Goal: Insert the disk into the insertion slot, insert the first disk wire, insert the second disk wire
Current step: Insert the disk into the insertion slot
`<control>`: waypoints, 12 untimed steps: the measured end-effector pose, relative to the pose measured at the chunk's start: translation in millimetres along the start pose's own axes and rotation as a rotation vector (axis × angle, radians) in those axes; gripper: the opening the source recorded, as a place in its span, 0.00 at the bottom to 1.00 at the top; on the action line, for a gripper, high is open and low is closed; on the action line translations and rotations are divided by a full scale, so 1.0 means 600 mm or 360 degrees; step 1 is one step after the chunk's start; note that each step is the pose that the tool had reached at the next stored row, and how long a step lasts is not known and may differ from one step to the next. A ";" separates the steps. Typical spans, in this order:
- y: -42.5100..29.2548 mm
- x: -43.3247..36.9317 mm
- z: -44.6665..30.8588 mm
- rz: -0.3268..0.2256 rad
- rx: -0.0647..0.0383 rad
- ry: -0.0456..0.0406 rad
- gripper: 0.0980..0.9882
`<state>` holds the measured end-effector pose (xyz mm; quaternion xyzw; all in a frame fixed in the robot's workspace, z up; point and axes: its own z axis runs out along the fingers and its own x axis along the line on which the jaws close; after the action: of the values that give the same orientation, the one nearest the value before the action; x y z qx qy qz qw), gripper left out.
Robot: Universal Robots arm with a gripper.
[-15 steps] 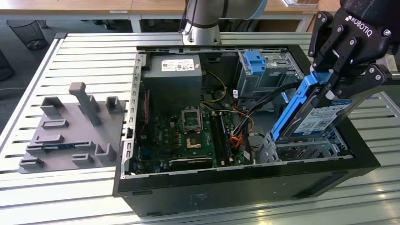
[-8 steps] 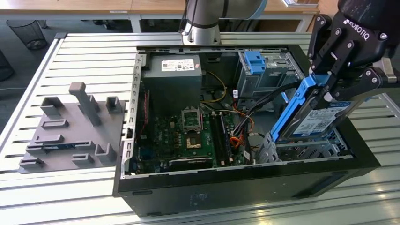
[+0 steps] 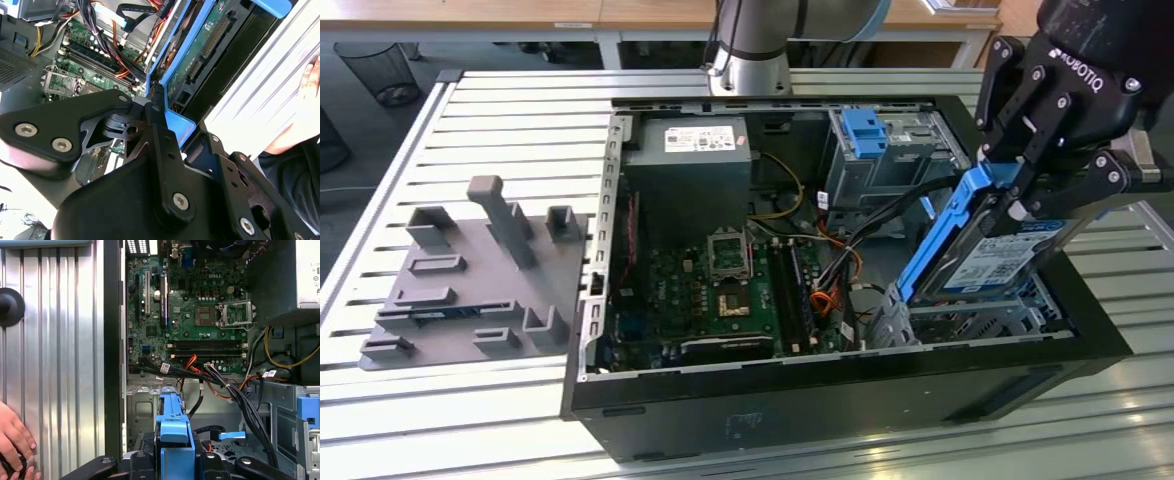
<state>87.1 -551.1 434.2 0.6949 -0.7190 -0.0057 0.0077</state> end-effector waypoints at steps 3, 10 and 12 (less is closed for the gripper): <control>0.000 0.000 0.003 0.0000 0.0000 0.0000 0.30; 0.000 0.000 0.010 0.0000 0.0000 0.0000 0.30; 0.000 0.000 0.012 0.0000 0.0000 0.0000 0.30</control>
<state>87.1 -551.1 427.1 0.6949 -0.7190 -0.0057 0.0077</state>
